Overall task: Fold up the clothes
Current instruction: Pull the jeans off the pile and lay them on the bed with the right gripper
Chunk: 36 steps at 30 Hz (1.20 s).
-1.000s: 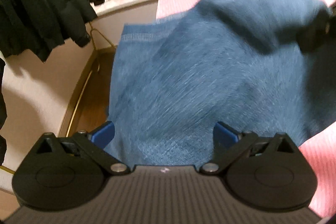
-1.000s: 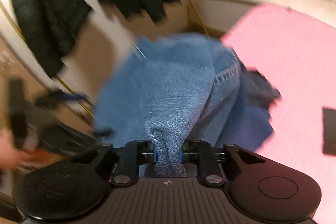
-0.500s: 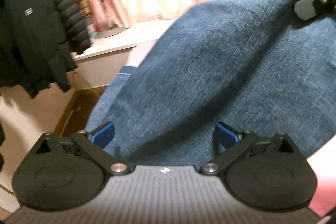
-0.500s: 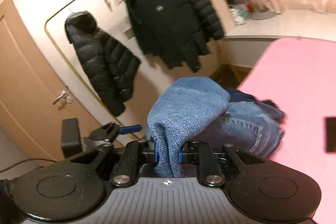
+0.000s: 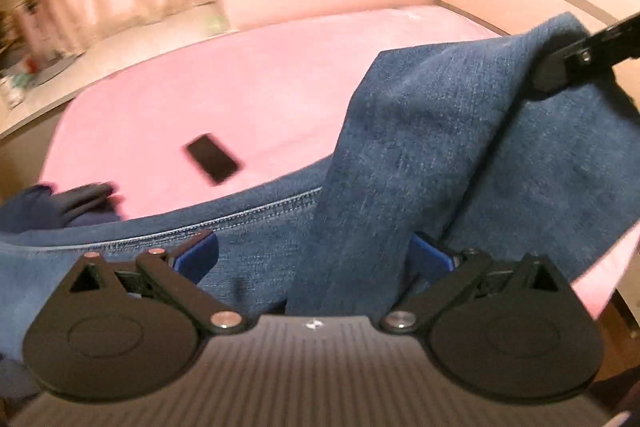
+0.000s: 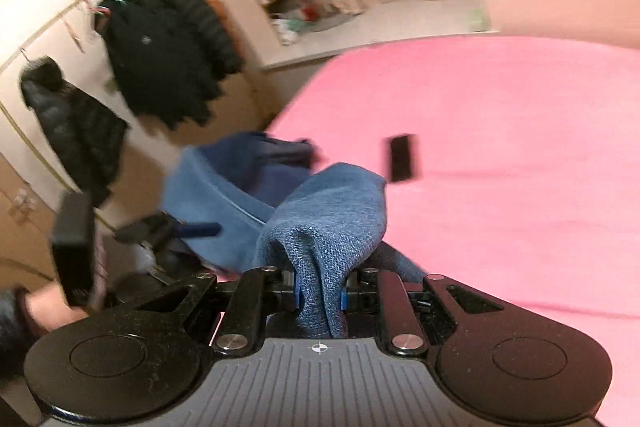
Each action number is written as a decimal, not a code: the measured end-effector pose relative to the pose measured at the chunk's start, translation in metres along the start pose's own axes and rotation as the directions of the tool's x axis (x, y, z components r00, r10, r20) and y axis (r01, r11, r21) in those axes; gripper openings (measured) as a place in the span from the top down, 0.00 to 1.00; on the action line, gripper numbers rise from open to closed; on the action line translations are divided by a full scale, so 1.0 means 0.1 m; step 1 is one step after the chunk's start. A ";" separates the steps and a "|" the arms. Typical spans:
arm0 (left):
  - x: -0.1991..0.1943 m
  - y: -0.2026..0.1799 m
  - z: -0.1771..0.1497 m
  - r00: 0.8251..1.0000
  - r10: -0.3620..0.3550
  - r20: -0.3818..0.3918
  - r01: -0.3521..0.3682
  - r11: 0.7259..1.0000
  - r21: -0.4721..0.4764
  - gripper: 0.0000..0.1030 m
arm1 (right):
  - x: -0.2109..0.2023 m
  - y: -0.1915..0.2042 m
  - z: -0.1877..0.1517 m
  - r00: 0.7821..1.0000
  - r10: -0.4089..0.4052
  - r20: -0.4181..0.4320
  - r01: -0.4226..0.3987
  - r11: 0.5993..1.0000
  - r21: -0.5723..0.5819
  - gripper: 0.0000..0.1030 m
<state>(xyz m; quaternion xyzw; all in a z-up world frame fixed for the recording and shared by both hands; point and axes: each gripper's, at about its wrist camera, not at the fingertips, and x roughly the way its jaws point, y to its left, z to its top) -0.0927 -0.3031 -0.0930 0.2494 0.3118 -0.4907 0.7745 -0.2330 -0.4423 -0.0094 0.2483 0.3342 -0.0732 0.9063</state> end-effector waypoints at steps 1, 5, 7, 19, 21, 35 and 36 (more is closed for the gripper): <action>0.05 -0.19 0.05 1.000 -0.017 -0.007 0.017 1.000 0.020 0.03 | -0.17 -0.15 -0.09 0.999 -0.039 0.001 0.039 0.999 -0.010 0.85; 0.20 -0.77 0.07 0.994 -0.082 -0.073 0.088 0.992 0.087 0.03 | -0.77 -0.73 -0.58 0.974 -0.226 -0.027 0.226 0.974 -0.015 0.85; 0.28 -0.98 0.06 0.988 -0.108 -0.106 0.121 0.985 0.124 0.03 | -0.89 -1.03 -0.92 0.942 -0.316 -0.111 0.321 0.946 0.032 0.81; 0.87 -1.02 -0.07 0.963 -0.191 -0.193 0.242 0.925 0.292 0.03 | -0.87 -1.18 -1.88 0.781 -0.499 -0.374 0.595 0.777 0.207 0.21; 0.94 -0.98 -0.10 0.962 -0.191 -0.195 0.244 0.923 0.298 0.03 | -0.71 -1.09 -1.68 0.801 -0.488 -0.347 0.573 0.794 0.205 0.21; 1.48 -0.84 -0.52 0.956 -0.074 -0.283 0.120 0.982 0.147 0.03 | 1.65 -1.35 -0.78 0.873 -0.315 -0.373 0.258 0.946 -0.195 0.09; 1.51 -0.83 -0.58 0.953 -0.059 -0.297 0.098 0.988 0.119 0.03 | 1.83 -1.35 -0.77 0.871 -0.306 -0.384 0.238 0.947 -0.214 0.04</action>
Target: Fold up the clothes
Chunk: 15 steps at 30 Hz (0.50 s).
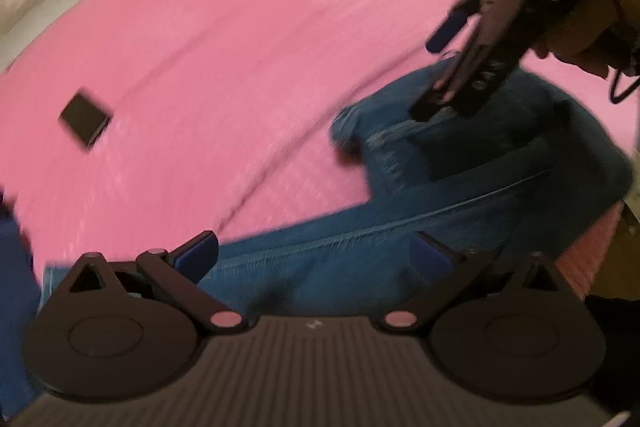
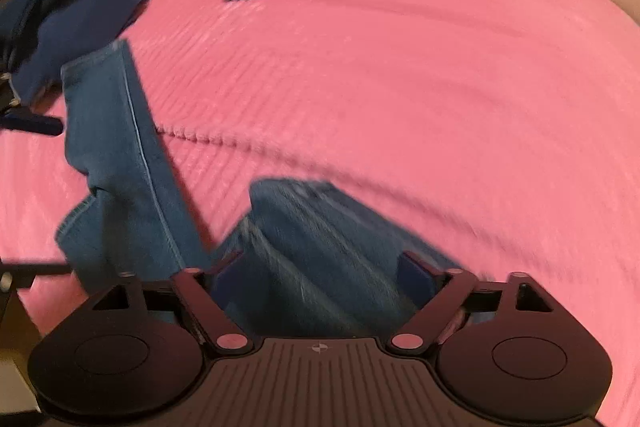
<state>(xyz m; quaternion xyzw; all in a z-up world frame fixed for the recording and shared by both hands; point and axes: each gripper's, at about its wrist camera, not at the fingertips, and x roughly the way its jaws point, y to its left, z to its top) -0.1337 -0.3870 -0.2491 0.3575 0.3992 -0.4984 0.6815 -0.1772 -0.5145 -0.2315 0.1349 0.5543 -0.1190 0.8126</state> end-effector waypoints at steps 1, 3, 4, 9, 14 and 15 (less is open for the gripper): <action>0.05 0.00 -0.05 1.000 0.013 -0.017 -0.013 0.999 -0.034 0.03 | 0.17 0.04 0.07 1.000 0.015 -0.015 -0.015 1.000 -0.016 0.00; 0.13 0.01 -0.16 0.998 0.032 -0.051 -0.036 0.995 -0.094 0.03 | 0.44 0.08 0.17 0.998 0.025 -0.054 -0.024 1.000 0.008 0.00; 0.16 0.01 -0.21 0.997 0.035 -0.068 -0.043 0.992 -0.118 0.03 | 0.59 0.08 0.20 0.996 0.025 -0.084 -0.020 0.998 0.054 0.00; 0.17 -0.02 -0.35 0.993 0.039 -0.107 -0.054 0.989 -0.138 0.03 | 1.02 0.13 0.24 0.979 -0.085 -0.186 0.097 0.994 0.058 0.50; -0.01 0.00 -0.23 0.998 0.027 -0.051 -0.031 0.997 -0.074 0.03 | 0.30 -0.16 0.04 0.997 -0.044 -0.064 0.052 0.989 0.139 0.88; -0.06 0.00 -0.19 0.999 0.028 -0.033 -0.029 0.998 -0.054 0.03 | 0.11 -0.24 -0.01 0.998 -0.048 -0.030 0.052 0.985 0.164 0.88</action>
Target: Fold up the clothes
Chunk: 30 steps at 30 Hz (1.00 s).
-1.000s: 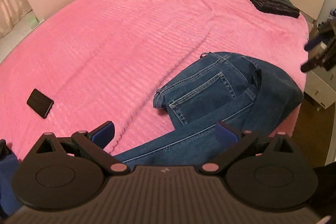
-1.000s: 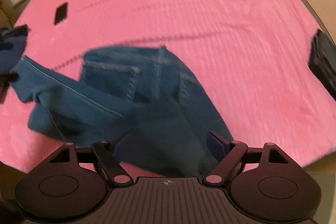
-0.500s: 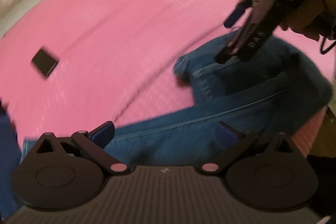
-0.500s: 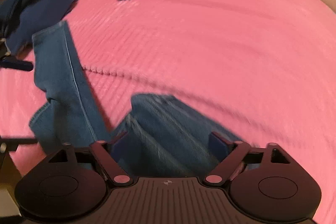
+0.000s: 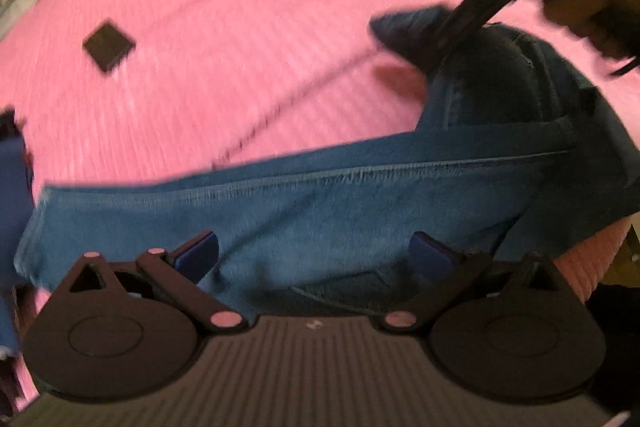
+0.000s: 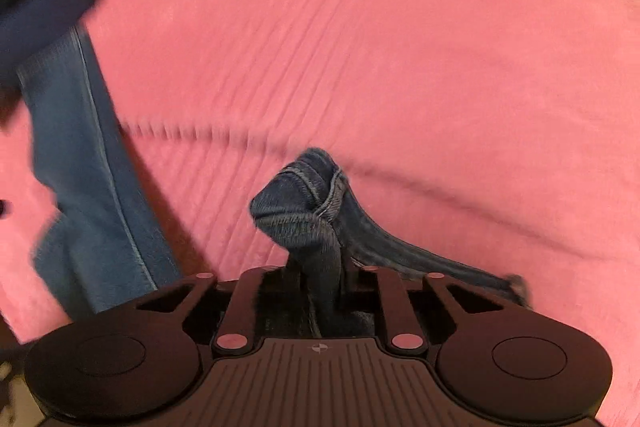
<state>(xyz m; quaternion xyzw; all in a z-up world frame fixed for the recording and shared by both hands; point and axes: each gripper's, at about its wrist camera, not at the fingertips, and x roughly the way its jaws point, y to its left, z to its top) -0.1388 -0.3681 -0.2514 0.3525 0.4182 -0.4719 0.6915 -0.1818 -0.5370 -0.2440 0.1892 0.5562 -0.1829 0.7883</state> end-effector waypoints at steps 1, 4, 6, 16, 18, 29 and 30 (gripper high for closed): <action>-0.06 0.00 0.04 1.000 0.000 0.021 -0.001 1.000 0.019 0.03 | -0.21 -0.10 -0.04 0.999 -0.005 0.040 0.004 0.999 0.034 0.89; -0.29 0.05 0.18 0.994 0.005 0.105 -0.010 0.998 0.054 0.03 | -0.85 -0.33 -0.09 0.984 -0.036 0.176 0.013 0.992 0.129 0.89; -0.45 0.11 0.27 0.988 0.013 0.155 -0.022 0.998 0.056 0.03 | -1.21 -0.39 -0.05 0.965 -0.060 0.254 0.016 0.985 0.174 0.89; -1.16 0.33 0.55 0.944 0.054 0.326 -0.067 0.997 0.028 0.03 | -3.07 -0.64 -0.03 0.702 -0.111 0.704 -0.105 0.961 0.256 0.90; -1.25 0.27 0.61 0.934 0.050 0.354 -0.071 0.996 0.047 0.02 | -3.37 -0.79 -0.23 0.603 -0.166 0.781 -0.091 0.958 0.274 0.90; -0.87 -0.59 0.78 0.975 -0.049 0.218 -0.001 0.975 0.224 0.02 | -2.19 -2.34 -2.38 0.703 -0.660 0.265 0.155 0.506 0.848 0.63; -0.78 -0.66 0.78 0.979 -0.051 0.198 0.003 0.971 0.238 0.02 | -2.08 -2.41 -2.46 0.733 -0.635 0.243 0.145 0.495 0.857 0.63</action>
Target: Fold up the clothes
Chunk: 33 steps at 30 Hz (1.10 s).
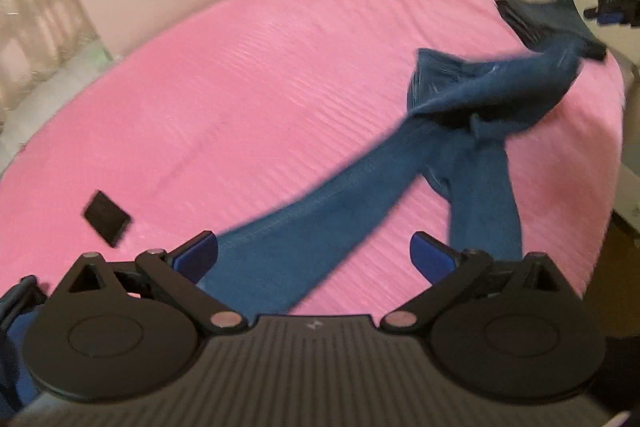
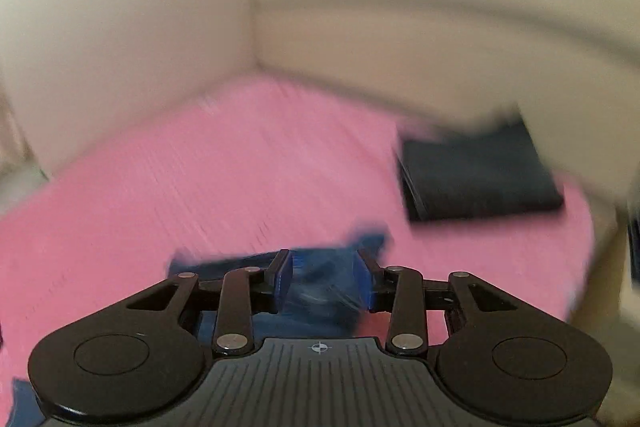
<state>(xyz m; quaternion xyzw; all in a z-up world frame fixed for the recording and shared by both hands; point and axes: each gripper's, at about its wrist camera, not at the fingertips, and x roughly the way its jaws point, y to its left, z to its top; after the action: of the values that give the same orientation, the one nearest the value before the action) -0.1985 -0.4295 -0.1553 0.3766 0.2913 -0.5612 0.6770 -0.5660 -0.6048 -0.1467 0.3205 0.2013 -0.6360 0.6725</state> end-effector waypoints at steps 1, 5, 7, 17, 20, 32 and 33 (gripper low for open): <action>0.10 -0.07 0.00 1.000 -0.007 -0.020 0.007 1.000 0.013 0.02 | 0.09 -0.05 -0.05 0.999 0.005 -0.035 -0.005 1.000 0.006 0.62; 0.53 -0.24 0.02 0.996 -0.015 -0.089 0.023 0.996 0.084 0.02 | 0.39 0.12 -0.14 0.983 0.121 -0.137 -0.129 0.990 -0.052 0.15; 0.68 -0.37 -0.02 0.994 0.011 -0.110 0.006 0.988 0.151 0.02 | 0.56 0.31 -0.17 0.960 0.191 -0.205 -0.216 0.970 -0.109 0.15; 0.93 -0.42 -0.79 0.972 0.097 -0.213 -0.042 0.968 0.249 0.03 | 1.10 1.60 -0.69 0.815 0.331 -0.475 -0.566 0.631 -0.531 0.15; 0.94 -0.25 -0.91 0.965 0.135 -0.224 -0.088 0.975 0.205 0.03 | 1.17 2.08 -0.98 0.776 0.326 -0.540 -0.630 0.424 -0.650 0.15; 0.52 0.22 -1.47 0.935 0.228 -0.273 -0.222 0.974 0.052 0.03 | 1.92 3.32 -2.35 0.728 0.132 -0.673 -0.665 -0.106 -0.740 0.91; 0.46 0.25 -1.55 0.929 0.232 -0.288 -0.228 0.972 0.048 0.03 | 1.87 3.33 -2.33 0.724 0.136 -0.676 -0.669 -0.100 -0.736 0.92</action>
<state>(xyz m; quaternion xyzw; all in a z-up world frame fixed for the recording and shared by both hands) -0.1604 -0.3228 -0.2732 0.4914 0.3379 -0.4182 0.6851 -0.1861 -0.5850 -0.3816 -0.0570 0.5891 0.0027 0.8061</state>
